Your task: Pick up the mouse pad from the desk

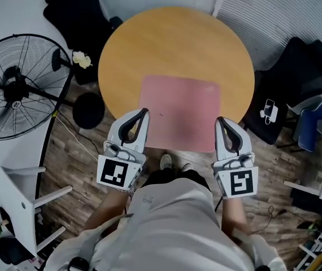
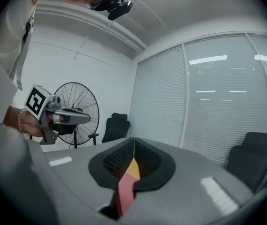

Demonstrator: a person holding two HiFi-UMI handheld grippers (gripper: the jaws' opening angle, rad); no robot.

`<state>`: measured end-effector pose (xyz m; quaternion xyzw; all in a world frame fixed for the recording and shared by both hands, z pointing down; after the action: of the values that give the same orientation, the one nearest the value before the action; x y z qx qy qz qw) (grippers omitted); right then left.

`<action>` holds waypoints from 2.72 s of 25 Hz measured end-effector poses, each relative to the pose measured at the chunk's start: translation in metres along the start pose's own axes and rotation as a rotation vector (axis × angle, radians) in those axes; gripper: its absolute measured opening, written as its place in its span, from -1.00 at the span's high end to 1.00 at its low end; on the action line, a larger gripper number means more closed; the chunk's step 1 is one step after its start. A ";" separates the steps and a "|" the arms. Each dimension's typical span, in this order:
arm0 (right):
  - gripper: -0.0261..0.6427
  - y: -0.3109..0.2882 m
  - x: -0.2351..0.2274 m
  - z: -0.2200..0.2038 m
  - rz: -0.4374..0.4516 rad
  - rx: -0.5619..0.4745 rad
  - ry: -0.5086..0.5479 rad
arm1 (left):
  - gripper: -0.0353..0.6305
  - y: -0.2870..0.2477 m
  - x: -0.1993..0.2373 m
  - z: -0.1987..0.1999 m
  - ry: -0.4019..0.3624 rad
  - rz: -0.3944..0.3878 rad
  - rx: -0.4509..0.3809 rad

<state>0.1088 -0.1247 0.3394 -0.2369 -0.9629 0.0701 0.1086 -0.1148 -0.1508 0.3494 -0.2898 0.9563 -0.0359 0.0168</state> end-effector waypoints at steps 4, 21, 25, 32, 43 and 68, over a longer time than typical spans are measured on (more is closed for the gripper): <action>0.88 -0.001 -0.006 -0.024 0.000 0.046 -0.023 | 0.88 -0.003 0.002 -0.022 0.034 -0.002 0.040; 0.73 -0.003 -0.018 -0.175 -0.006 0.344 -0.141 | 0.70 0.008 0.019 -0.185 0.115 0.033 0.336; 0.69 -0.002 -0.020 -0.207 -0.005 0.399 -0.169 | 0.67 0.013 0.023 -0.222 0.138 0.044 0.410; 0.65 0.001 -0.022 -0.262 -0.011 0.501 -0.214 | 0.62 0.025 0.035 -0.289 0.156 0.063 0.545; 0.59 0.019 -0.023 -0.354 -0.018 0.669 -0.258 | 0.53 0.051 0.044 -0.379 0.225 0.059 0.715; 0.25 0.037 -0.018 -0.468 0.048 0.825 -0.616 | 0.35 0.056 0.049 -0.438 0.494 -0.048 0.785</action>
<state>0.2538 -0.0618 0.7820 -0.1646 -0.8368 0.5131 -0.0971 -0.2099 -0.1061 0.7807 -0.2661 0.8388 -0.4635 -0.1041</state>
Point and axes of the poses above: the fingertips, and each gripper's own axes: y backward along the fingers, x to its left, z out of its top, the point moved 5 cm from there along y, backward along the fingers, and after that the axes turned 2 degrees about x, right-handed, at the moved point
